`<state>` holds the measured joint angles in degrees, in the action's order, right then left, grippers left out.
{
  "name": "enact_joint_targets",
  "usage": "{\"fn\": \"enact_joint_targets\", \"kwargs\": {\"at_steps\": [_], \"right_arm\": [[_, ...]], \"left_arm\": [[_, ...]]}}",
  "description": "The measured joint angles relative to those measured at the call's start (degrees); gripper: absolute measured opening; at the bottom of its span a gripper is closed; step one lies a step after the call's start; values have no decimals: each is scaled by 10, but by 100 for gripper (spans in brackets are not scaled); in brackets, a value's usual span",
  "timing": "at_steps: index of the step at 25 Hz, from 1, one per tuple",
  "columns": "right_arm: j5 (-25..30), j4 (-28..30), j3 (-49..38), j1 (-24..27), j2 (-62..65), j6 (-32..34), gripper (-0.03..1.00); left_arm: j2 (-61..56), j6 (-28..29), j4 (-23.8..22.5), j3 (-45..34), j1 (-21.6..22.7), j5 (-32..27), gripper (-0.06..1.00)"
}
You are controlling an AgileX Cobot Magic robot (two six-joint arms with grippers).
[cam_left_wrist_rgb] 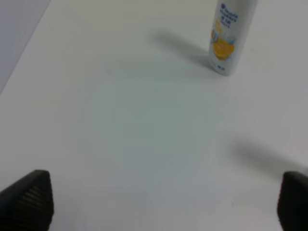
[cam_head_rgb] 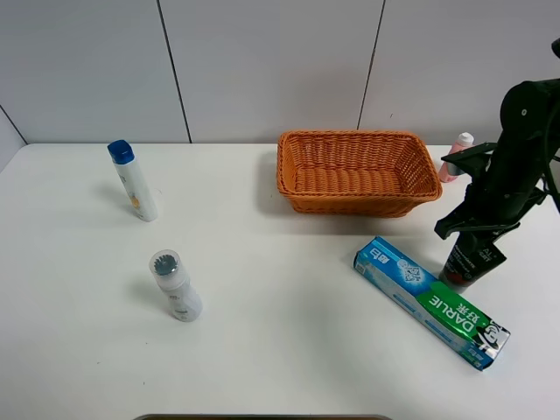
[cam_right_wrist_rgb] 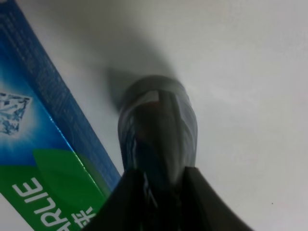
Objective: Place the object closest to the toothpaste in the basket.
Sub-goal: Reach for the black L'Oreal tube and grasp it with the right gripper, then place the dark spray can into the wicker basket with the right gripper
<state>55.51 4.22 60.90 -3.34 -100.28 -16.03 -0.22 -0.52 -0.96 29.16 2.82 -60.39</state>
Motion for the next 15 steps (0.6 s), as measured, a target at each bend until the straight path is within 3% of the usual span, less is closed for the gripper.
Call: {"fn": "enact_joint_targets", "kwargs": {"at_steps": [15], "right_arm": [[22,-16,0,0,10,-12,18]], "left_arm": [[0,0,0,0,0,0,94]]}}
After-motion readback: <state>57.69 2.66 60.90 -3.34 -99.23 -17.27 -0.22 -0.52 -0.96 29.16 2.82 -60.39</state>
